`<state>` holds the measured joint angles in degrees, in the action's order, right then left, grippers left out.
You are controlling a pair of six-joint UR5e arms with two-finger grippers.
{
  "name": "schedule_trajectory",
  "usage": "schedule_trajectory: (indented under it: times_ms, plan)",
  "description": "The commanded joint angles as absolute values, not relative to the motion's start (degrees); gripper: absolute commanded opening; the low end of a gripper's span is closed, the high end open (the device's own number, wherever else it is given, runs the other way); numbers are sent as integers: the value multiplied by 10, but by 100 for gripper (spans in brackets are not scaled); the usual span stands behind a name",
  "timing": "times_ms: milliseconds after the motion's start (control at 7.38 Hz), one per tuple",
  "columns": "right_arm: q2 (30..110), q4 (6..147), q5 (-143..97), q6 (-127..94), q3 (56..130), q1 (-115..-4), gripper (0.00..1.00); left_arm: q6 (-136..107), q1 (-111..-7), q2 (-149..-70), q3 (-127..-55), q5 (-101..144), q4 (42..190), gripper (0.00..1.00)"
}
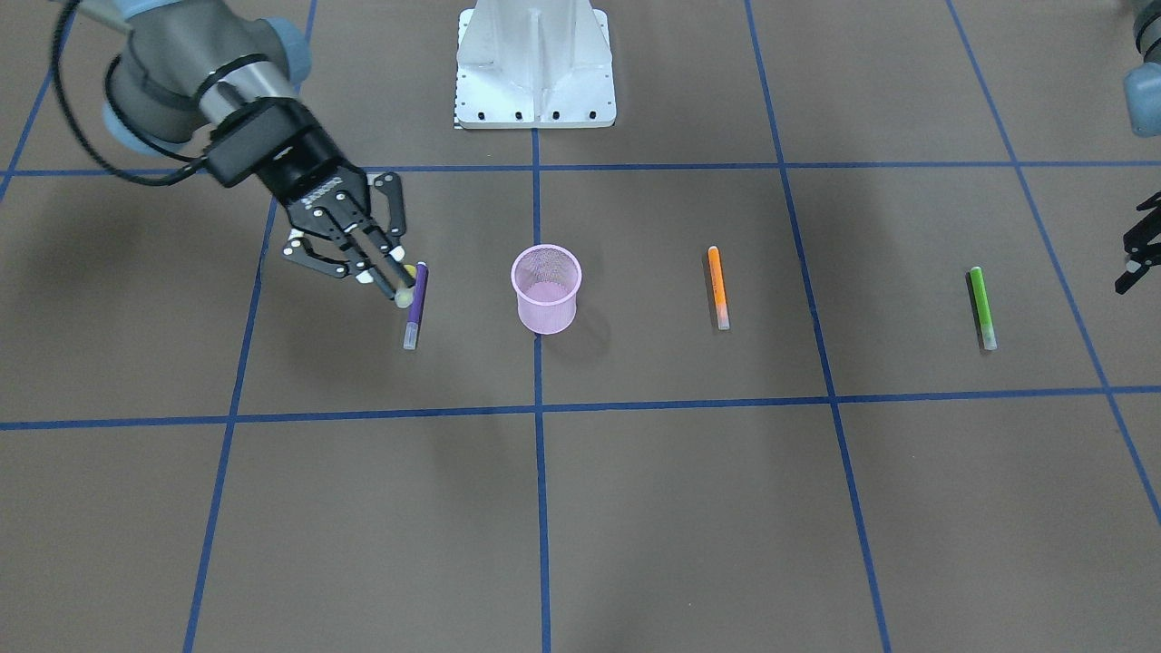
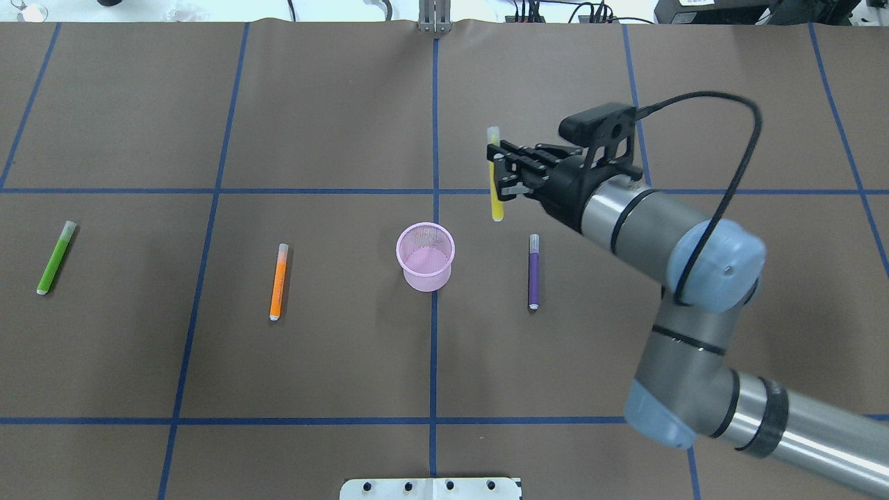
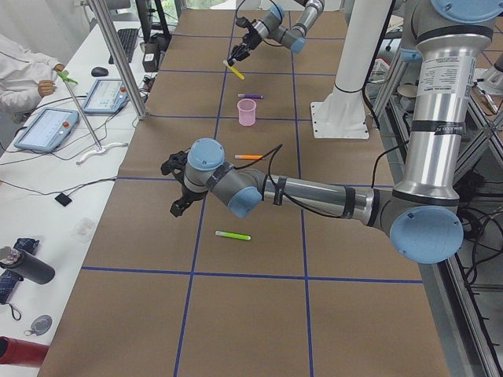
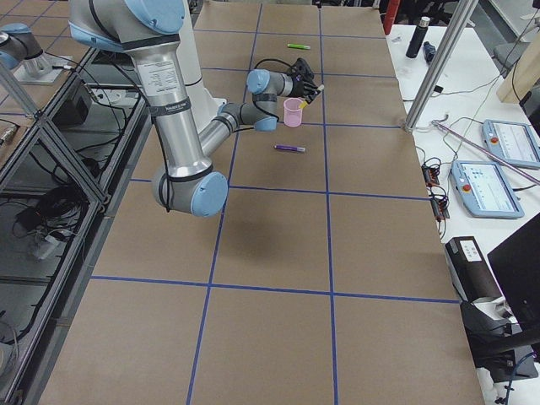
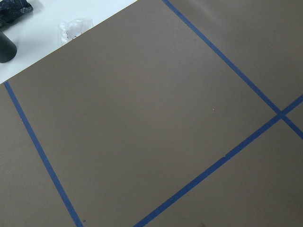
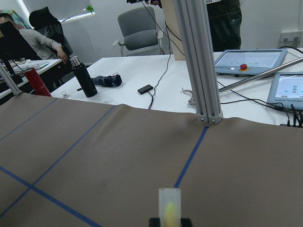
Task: Collect pens into pen holder
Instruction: 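Move the right gripper with the yellow highlighter over the pink cup and lower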
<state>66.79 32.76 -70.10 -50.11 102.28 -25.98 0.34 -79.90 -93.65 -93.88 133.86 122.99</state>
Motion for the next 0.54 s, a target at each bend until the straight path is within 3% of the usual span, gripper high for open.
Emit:
schedule_trajectory:
  times_ms: [0,407]
  plan:
    - [617,338,-579,-491,975,-187,0,2,-797,-937,-938,1339,1230,100]
    - [593,380,-523,-471,964,-150,0,2,-797,-937,-937,1339,1230,100]
